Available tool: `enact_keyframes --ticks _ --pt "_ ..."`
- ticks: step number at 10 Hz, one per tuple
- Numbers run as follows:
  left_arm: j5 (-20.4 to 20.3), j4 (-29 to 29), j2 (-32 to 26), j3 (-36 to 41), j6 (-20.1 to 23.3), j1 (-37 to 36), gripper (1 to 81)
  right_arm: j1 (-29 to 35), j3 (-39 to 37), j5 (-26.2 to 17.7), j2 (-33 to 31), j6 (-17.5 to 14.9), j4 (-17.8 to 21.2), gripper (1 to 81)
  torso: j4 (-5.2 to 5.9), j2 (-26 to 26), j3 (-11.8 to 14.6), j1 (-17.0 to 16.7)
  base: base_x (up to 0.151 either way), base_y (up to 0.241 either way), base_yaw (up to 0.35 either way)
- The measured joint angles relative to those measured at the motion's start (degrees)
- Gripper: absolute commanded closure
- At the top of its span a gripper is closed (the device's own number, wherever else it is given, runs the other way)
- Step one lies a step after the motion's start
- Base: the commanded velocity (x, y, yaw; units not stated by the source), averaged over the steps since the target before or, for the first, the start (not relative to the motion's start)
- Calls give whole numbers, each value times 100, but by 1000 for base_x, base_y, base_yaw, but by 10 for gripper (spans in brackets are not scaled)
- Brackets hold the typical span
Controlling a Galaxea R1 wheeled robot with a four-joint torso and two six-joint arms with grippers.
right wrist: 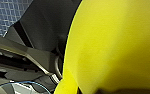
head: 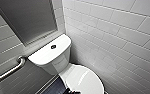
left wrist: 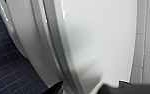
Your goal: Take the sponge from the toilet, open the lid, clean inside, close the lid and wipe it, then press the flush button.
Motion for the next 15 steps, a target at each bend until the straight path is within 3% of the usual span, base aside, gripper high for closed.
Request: enact_keyframes --ticks 12,15 --pt "5 -30 101 16 -452 -21 10 16 13 -2 52 2 0 811 0 0 0 0 0 0 0" --pt "49 -38 278 -347 -914 -40 10 33 13 -2 61 7 0 811 2 -2 2 0 0 0 0"
